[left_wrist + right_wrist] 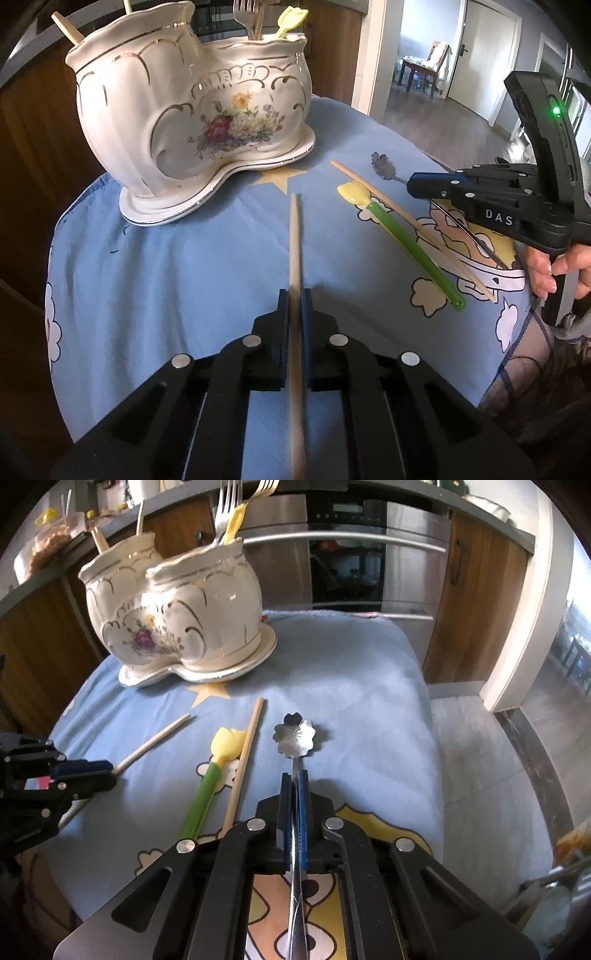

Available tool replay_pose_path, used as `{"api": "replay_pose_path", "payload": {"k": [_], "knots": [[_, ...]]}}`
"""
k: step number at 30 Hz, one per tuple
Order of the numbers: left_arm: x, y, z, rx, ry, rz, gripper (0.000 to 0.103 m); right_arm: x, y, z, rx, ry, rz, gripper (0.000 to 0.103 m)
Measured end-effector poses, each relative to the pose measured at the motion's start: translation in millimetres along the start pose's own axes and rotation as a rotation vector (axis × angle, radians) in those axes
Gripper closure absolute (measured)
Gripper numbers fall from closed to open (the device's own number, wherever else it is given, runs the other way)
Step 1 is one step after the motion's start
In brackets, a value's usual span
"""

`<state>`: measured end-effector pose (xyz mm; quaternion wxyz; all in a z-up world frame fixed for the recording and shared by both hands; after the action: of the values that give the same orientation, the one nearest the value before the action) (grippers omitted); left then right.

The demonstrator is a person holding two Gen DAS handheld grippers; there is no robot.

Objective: Organize utensils
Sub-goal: 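Grasp a wooden chopstick with the left tool while the right tool grasps the silver flower spoon, then lower the chopstick into the large cup with left while right lowers spoon into small cup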

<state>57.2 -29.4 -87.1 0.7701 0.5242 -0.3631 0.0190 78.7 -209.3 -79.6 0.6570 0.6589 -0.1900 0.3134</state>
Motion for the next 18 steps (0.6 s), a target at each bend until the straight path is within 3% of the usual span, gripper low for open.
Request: {"api": "replay_pose_path", "payload": {"k": [8, 18], "knots": [[3.8, 24.1, 1.6, -0.012, -0.022, 0.095, 0.097, 11.8, 44.4, 5.9, 0.004, -0.010, 0.205, 0.099], [10.5, 44.9, 6.9, -0.017, -0.040, 0.170, 0.097, 10.9, 94.6, -7.2, -0.042, 0.067, 0.462, 0.101]]}}
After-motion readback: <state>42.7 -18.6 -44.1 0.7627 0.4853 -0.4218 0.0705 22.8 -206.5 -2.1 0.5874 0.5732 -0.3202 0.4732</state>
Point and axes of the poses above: each gripper's, at about its wrist camera, not at the fingertips, and y roughly against the way its jaws point, z to its right, x to its top, the point moved 1 cm from there along -y, roughly the way its jaws point, and after that the axes turned 12 degrees about -x, right-handed, at the moved point
